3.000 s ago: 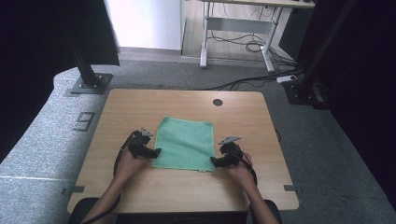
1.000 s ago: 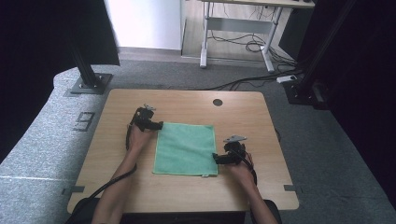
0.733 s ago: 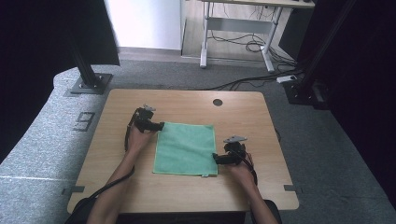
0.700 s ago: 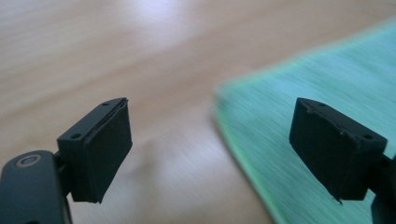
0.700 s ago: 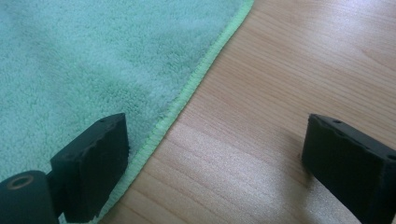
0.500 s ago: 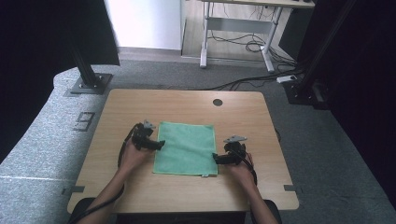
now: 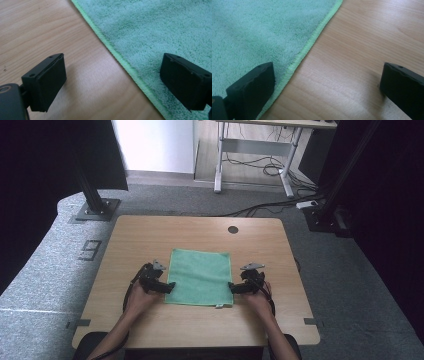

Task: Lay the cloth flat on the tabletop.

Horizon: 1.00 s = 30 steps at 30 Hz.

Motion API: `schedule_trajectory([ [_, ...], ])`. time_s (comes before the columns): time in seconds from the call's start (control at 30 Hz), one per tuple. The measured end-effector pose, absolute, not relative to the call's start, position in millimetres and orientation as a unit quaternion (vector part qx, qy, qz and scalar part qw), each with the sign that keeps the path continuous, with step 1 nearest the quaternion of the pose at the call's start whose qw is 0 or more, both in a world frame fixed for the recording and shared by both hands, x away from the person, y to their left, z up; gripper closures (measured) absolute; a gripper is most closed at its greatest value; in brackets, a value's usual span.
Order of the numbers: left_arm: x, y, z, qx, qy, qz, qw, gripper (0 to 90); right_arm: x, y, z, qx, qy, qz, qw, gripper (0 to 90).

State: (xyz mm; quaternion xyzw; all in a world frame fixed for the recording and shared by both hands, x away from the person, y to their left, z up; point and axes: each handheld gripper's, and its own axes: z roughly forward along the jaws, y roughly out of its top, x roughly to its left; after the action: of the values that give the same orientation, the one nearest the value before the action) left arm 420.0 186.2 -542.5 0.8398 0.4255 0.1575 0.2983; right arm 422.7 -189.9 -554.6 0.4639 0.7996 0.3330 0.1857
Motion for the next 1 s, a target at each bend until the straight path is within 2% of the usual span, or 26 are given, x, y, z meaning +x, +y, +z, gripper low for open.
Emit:
schedule_trajectory([
  [0.4,421,185,-543,0.839,0.418,0.158,0.311,7.3,430,-194,-554,0.463,0.799,0.337,0.183,0.2],
  [0.43,416,184,-537,0.839,0.411,0.159,0.32,7.2,428,-196,-551,0.46,0.8,0.344,0.172,0.0],
  [0.67,385,194,-521,0.842,0.391,0.152,0.338,6.1,411,-209,-536,0.45,0.798,0.361,0.176,0.0],
  [1.0,360,220,-533,0.851,0.402,0.148,0.304,4.2,383,-228,-544,0.448,0.807,0.343,0.173,0.0],
])
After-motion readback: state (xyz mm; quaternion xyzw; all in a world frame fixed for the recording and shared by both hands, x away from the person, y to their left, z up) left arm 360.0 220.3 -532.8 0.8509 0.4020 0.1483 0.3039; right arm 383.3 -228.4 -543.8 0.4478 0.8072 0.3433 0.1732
